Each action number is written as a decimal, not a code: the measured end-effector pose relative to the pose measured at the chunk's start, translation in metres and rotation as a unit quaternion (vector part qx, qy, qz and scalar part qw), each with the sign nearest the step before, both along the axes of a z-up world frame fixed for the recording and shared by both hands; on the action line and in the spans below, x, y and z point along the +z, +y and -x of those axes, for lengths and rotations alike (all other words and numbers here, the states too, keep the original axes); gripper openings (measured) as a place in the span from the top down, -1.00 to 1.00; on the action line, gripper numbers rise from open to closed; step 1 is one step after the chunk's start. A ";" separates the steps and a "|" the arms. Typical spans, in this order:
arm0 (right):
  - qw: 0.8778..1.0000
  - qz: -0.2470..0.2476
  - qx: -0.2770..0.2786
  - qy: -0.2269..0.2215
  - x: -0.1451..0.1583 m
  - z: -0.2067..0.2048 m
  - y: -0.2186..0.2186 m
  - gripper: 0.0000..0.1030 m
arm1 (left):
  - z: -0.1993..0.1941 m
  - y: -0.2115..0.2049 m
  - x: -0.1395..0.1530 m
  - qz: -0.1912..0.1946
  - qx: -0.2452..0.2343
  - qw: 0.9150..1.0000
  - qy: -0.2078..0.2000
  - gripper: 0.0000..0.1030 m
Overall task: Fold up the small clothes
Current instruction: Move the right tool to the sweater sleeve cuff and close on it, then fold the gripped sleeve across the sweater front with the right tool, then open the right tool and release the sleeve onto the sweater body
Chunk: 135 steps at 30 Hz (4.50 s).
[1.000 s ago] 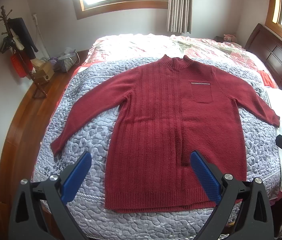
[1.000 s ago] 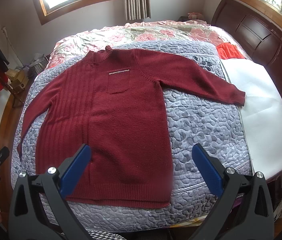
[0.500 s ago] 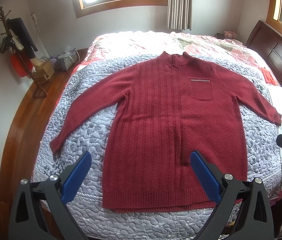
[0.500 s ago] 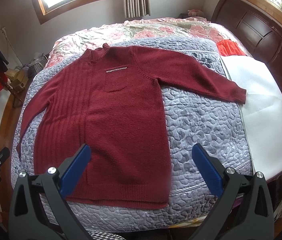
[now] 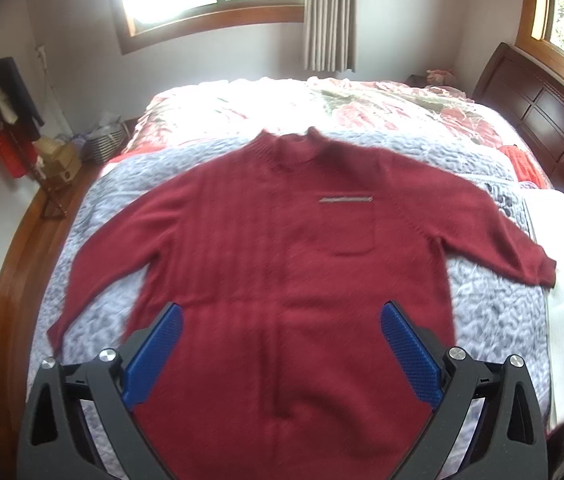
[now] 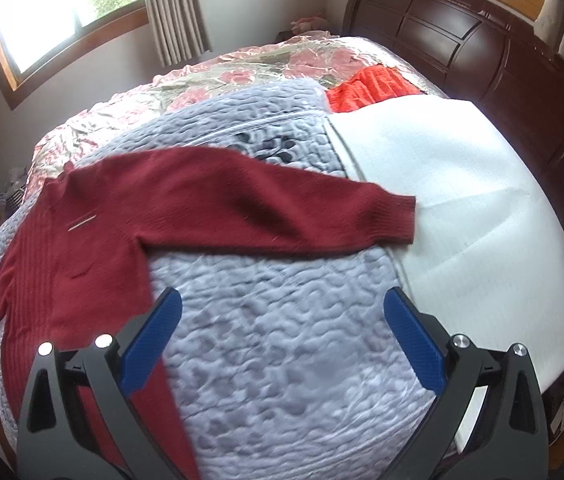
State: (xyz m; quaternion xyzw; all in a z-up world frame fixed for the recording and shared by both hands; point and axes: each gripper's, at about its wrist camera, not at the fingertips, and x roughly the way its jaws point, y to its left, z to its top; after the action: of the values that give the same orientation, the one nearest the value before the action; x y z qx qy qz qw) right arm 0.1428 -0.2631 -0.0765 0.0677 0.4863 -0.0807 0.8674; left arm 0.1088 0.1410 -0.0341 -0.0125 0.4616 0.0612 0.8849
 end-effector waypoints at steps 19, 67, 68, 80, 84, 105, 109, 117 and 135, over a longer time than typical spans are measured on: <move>0.993 -0.072 -0.027 0.095 -0.147 -0.133 -0.198 -0.66 | -0.116 -0.097 -0.072 -0.008 0.016 1.000 0.021 -0.93; 0.935 -0.192 0.294 0.039 -0.033 -0.175 0.263 0.16 | -0.077 0.077 -0.117 0.010 0.084 0.993 0.083 -0.93; 0.940 -0.177 0.289 0.032 -0.026 -0.172 0.252 0.16 | -0.082 0.070 -0.119 0.019 0.076 0.993 0.086 -0.93; 0.972 -0.117 0.196 0.051 -0.056 -0.134 0.119 0.15 | -0.173 -0.011 -0.178 0.114 0.063 0.980 0.152 -0.93; 0.976 -0.115 0.173 0.062 -0.073 -0.128 0.094 0.15 | -0.187 -0.026 -0.187 0.128 0.059 0.979 0.147 -0.54; 0.969 -0.166 0.169 0.070 -0.098 -0.139 0.115 0.03 | -0.167 0.098 -0.089 0.091 0.097 0.990 -0.036 0.66; 0.963 -0.189 0.174 0.086 -0.109 -0.153 0.140 -0.22 | -0.162 0.133 -0.107 0.090 0.112 0.990 -0.007 0.65; 0.957 -0.191 0.170 0.141 -0.138 -0.177 0.165 0.61 | -0.164 0.128 -0.138 0.072 0.107 0.992 0.012 0.19; 0.970 -0.106 0.198 0.094 -0.095 -0.178 0.211 0.33 | -0.170 0.141 -0.154 0.063 0.106 0.992 0.040 -0.16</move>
State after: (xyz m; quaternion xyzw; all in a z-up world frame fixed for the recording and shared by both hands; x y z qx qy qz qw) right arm 0.3206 -0.0517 -0.1718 0.0538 0.5754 0.1384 0.8043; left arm 0.2791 0.2822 -0.1879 -0.1144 0.4956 0.1259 0.8517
